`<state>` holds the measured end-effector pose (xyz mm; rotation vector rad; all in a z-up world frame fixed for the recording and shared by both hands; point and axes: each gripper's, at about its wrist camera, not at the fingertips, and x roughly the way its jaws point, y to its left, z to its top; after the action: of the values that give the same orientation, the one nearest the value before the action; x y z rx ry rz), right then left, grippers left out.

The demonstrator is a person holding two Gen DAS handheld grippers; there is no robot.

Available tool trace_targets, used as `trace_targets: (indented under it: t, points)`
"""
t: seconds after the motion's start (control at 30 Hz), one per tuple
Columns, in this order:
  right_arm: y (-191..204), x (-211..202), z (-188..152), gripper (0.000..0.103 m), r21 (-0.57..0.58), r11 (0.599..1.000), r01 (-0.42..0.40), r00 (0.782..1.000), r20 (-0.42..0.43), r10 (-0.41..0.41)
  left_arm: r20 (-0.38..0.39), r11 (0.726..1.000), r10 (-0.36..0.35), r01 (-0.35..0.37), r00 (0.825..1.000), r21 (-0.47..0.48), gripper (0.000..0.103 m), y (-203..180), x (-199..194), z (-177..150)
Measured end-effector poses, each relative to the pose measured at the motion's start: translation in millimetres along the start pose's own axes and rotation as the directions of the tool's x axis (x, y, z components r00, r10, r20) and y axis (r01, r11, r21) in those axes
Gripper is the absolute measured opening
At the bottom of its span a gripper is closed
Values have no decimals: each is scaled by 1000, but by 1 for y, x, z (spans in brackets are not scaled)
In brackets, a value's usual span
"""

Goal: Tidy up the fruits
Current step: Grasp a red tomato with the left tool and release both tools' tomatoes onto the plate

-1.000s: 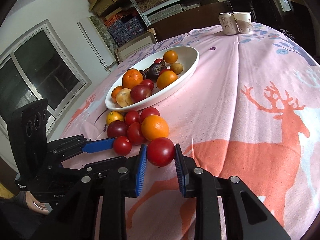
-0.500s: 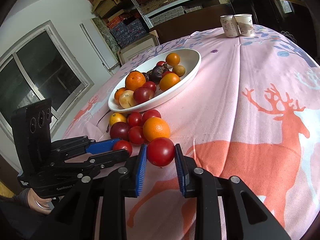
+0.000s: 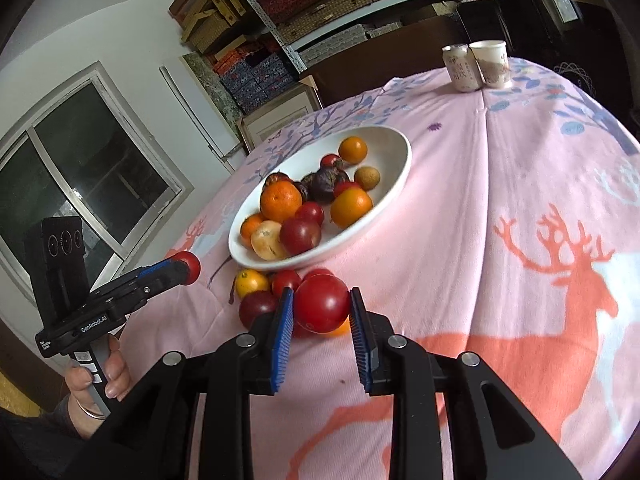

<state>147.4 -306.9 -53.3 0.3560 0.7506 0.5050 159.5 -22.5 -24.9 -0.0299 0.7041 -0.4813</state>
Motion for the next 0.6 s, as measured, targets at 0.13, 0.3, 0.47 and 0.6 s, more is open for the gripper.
trace_targets:
  t: [0.13, 0.3, 0.47, 0.6]
  points:
    - [17, 20, 44, 28, -29, 1000, 2, 1000, 0, -2, 1, 999, 47, -47, 999, -9, 30, 24, 17, 30]
    - [26, 62, 89, 28, -34, 999, 43, 999, -9, -43, -48, 996, 74, -76, 996, -39, 30, 49, 57, 64]
    - [15, 89, 99, 42, 9, 997, 80, 997, -25, -79, -39, 991, 92, -95, 995, -91, 62, 60, 67, 70]
    - [19, 74, 77, 43, -39, 992, 117, 993, -6, -118, -14, 994, 87, -87, 996, -65, 66, 52, 48, 51]
